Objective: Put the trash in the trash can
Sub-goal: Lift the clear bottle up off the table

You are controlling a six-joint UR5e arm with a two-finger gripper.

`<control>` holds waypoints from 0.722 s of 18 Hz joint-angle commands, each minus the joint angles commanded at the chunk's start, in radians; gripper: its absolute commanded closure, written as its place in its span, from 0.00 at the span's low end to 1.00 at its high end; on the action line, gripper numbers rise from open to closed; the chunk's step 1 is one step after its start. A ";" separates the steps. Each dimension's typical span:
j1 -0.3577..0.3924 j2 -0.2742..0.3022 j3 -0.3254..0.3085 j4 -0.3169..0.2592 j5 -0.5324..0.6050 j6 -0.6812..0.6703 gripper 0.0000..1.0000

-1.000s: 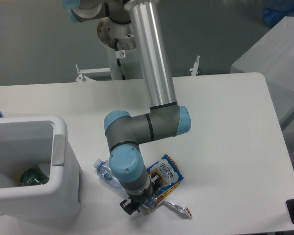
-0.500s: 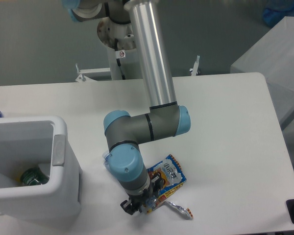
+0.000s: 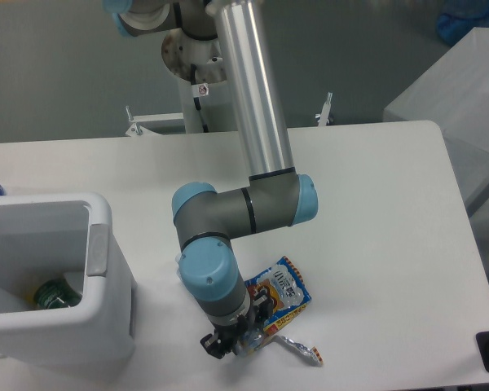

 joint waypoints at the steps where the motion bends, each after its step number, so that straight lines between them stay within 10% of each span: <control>1: 0.002 0.008 0.006 0.008 0.000 0.011 0.37; 9: 0.043 0.141 0.159 0.058 -0.012 0.103 0.36; 13: 0.083 0.170 0.199 0.185 -0.115 0.158 0.36</control>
